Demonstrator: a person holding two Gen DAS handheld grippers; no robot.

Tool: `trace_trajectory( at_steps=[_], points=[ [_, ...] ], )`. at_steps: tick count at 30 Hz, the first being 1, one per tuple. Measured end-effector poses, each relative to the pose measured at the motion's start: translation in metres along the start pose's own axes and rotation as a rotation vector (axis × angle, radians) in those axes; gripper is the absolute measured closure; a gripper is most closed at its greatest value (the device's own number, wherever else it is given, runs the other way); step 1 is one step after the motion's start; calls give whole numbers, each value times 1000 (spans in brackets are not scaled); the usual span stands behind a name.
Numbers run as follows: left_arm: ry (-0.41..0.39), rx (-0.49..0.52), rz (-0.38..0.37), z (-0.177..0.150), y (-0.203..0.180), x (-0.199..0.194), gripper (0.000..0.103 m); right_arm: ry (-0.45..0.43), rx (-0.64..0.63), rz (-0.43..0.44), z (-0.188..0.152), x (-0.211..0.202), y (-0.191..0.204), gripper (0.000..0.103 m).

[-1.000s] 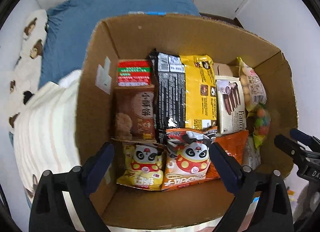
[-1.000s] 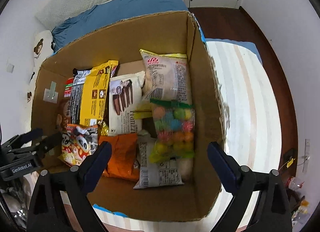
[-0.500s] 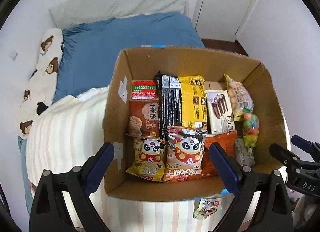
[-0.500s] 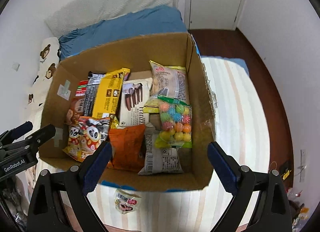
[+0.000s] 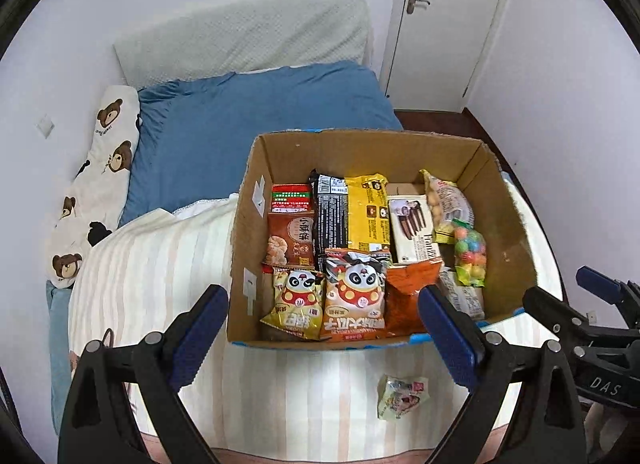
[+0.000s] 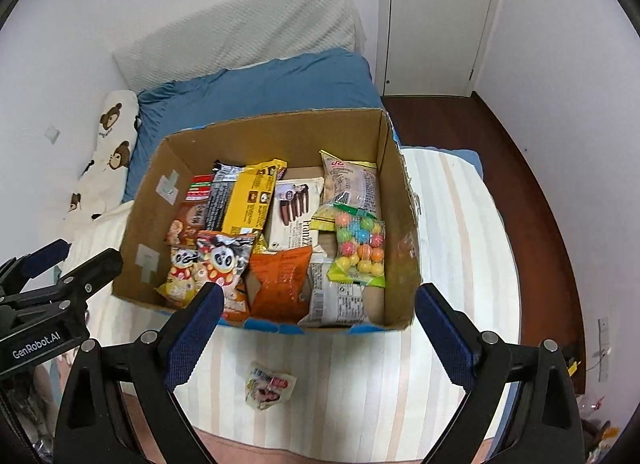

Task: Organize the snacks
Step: 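Open both tools to release the packets and withdraw from the box, then grasp the small white candy packet with left tool while right tool grasps the red packet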

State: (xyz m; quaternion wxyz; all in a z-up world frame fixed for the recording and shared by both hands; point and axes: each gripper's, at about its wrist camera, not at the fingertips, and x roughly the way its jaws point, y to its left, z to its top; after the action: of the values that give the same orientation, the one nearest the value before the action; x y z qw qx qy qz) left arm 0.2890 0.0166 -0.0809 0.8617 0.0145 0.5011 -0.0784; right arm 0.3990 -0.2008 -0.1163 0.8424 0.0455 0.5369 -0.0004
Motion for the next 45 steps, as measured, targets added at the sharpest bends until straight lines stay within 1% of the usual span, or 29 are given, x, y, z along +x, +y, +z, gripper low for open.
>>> trace_trajectory(
  at_steps=[8, 12, 14, 16, 19, 21, 22, 23, 24, 27, 28, 31, 32, 33, 34, 35, 37, 38, 40, 42, 45],
  points=[
    [-50, -3, -13, -18, -6, -37, 6, -63, -12, 2, -23, -42, 5, 5],
    [-73, -15, -17, -31, -4, -56, 6, -94, -2, 22, -37, -64, 7, 5],
    [-72, -14, -18, -40, -4, -62, 6, -105, 13, 45, -48, -76, 6, 5],
    [-52, -14, -19, -59, -2, -66, 6, -86, 31, 74, -64, -81, 5, 5],
    [-5, -10, -13, -92, 1, -62, 6, -4, 90, 143, -101, -72, -4, 5],
    [51, 2, 1, -125, 3, -51, 6, 64, 124, 166, -130, -59, -10, 5],
    [85, 9, 6, -141, 4, -44, 6, 123, 153, 181, -154, -48, -15, 5],
    [126, 13, 11, -159, 5, -35, 6, 159, 174, 187, -170, -40, -19, 5],
    [173, 15, 9, -177, 6, -24, 6, 220, 207, 192, -194, -26, -25, 5],
    [304, 26, 18, -225, 7, 5, 6, 367, 302, 197, -252, 10, -40, 5],
    [344, 29, 17, -241, 7, 15, 6, 396, 326, 197, -264, 18, -45, 5],
    [405, 47, 31, -267, 3, 30, 6, 495, 448, 215, -306, 46, -60, 5],
    [423, 49, 33, -274, 1, 36, 6, 521, 498, 239, -318, 55, -63, 5],
    [434, 49, 34, -279, 0, 39, 6, 543, 539, 254, -328, 63, -66, 6],
    [442, 47, 34, -282, -1, 41, 6, 556, 588, 279, -337, 71, -68, 13],
    [448, 47, 30, -283, -3, 43, 6, 564, 623, 297, -344, 78, -69, 27],
    [449, 57, 32, -283, -9, 45, 6, 571, 638, 288, -356, 88, -67, 43],
    [446, 63, 31, -280, -13, 45, 6, 560, 636, 292, -358, 89, -66, 50],
    [437, 69, 24, -272, -20, 45, 6, 535, 595, 274, -356, 86, -61, 53],
    [410, 66, 17, -251, -28, 46, 6, 498, 545, 257, -346, 78, -57, 55],
    [373, 66, -11, -208, -44, 52, 6, 428, 481, 220, -320, 68, -60, 55]
  ],
)
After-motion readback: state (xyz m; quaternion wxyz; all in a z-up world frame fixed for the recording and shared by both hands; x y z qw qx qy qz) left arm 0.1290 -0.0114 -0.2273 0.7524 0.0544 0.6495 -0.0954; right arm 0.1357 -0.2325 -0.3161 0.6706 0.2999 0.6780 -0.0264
